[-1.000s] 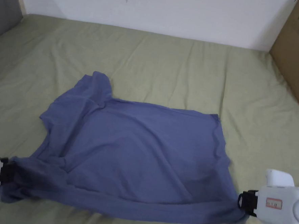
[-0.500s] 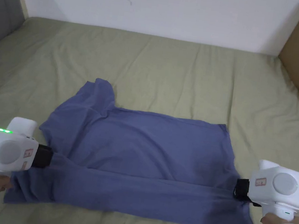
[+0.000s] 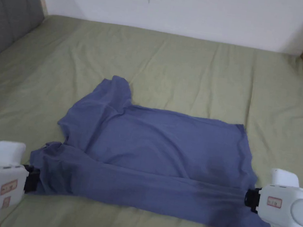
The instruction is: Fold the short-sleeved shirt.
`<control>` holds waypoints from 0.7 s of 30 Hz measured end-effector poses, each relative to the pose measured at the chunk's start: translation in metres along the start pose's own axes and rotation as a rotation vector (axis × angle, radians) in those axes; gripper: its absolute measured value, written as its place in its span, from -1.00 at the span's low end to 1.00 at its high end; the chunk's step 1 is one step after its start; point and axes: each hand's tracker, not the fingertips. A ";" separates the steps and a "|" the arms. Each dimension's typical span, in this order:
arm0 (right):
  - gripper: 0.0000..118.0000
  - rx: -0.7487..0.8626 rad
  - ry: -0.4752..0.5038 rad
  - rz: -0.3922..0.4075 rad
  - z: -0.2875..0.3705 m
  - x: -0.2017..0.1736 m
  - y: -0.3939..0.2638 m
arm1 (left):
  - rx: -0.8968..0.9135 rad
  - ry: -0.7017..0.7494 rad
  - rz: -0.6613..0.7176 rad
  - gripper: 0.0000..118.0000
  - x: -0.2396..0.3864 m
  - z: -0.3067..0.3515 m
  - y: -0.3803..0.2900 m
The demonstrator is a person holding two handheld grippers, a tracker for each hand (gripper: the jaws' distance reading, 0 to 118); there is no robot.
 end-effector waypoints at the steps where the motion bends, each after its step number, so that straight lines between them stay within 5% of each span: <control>1: -1.00 -0.012 0.009 -0.003 -0.004 -0.002 -0.007 | -0.009 -0.026 0.011 -1.00 -0.001 -0.004 -0.010; 4: -1.00 -0.045 -0.012 0.027 -0.012 -0.008 -0.020 | 0.006 -0.001 0.002 -0.98 -0.003 -0.008 -0.019; 5: -1.00 -0.047 -0.009 0.028 -0.012 -0.008 -0.021 | 0.025 0.016 0.002 -0.68 -0.004 -0.009 -0.021; 8: -1.00 -0.043 0.005 0.009 -0.009 -0.007 -0.019 | 0.017 0.049 0.030 0.79 -0.016 -0.021 -0.011; 9: -1.00 -0.040 0.005 0.007 -0.008 -0.007 -0.019 | 0.010 0.071 0.040 0.83 -0.016 -0.027 -0.011; 12: -1.00 -0.030 -0.009 0.009 -0.004 -0.002 -0.015 | -0.005 0.038 0.069 0.51 -0.024 -0.043 -0.008; 14: -1.00 -0.028 -0.016 0.000 -0.004 0.002 -0.015 | -0.057 -0.037 0.094 -0.32 -0.022 -0.058 -0.013; 17: -1.00 -0.030 -0.027 -0.028 0.002 0.011 -0.018 | -0.072 -0.027 0.069 -0.37 -0.020 -0.061 -0.012; 19: -1.00 0.001 -0.036 -0.033 0.011 0.016 -0.022 | -0.043 -0.056 0.071 -0.82 -0.022 -0.055 -0.004; 21: -0.55 0.047 -0.055 -0.036 0.017 0.020 -0.023 | -0.070 -0.039 0.045 -0.84 -0.016 -0.052 0.000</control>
